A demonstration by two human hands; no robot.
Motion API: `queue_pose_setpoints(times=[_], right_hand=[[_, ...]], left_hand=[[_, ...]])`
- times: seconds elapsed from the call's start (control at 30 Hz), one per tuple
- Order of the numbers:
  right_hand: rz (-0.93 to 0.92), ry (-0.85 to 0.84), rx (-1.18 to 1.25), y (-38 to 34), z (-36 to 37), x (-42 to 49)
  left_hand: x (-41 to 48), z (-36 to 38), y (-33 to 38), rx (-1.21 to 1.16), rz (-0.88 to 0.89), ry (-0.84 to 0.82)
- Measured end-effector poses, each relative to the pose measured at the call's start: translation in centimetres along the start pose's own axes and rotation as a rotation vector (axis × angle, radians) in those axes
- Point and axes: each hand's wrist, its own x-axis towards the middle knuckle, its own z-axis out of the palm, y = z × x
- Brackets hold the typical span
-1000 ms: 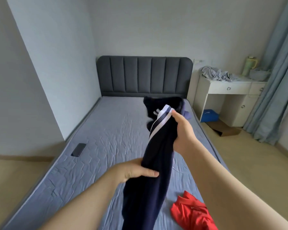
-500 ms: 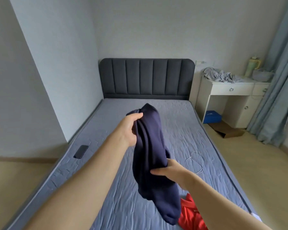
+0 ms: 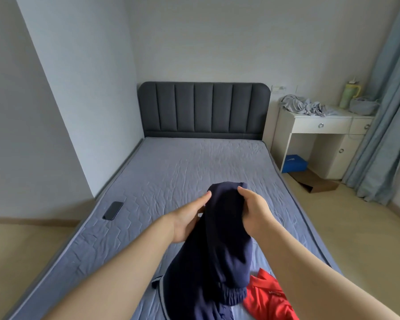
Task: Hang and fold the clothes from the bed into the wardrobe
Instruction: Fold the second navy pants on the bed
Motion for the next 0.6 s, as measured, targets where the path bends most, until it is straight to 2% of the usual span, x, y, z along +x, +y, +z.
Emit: queue_pose_setpoints(times=[0.07,0.17,0.23,0.3,0.37,0.43,0.5,0.6], right_hand=[[-0.027,0.016,0.0,0.2,0.5,-0.3],[-0.069,-0.047,-0.15,0.5,1.2,-1.0],[-0.088,-0.131,-0.335,0.6,1.1,-1.8],[-0.081,-0.216,-0.4,0.8,0.7,-2.1],[-0.13,-0.259,-0.479,0.7,0.7,-2.5],[-0.188,-0.205,-0.523,0.4,1.1,-2.6],[-0.188,-0.086,-0.325,-0.2,1.5,-2.5],[-0.106,-0.036,0.175,-1.2,2.1,-2.4]], left_hand=[[0.0,0.6,-0.3,0.077,0.073,0.013],[0.0,1.3,0.2,0.102,0.171,0.255],[0.4,0.9,1.0,-0.077,0.17,0.424],[0.3,0.3,2.2,-0.278,0.133,0.519],[0.3,-0.1,3.1,-0.392,0.141,0.521],[0.0,0.0,3.5,-0.455,0.21,0.448],[-0.4,0.4,3.4,-0.416,0.322,0.389],[-1.2,1.7,2.9,-0.101,0.408,0.216]])
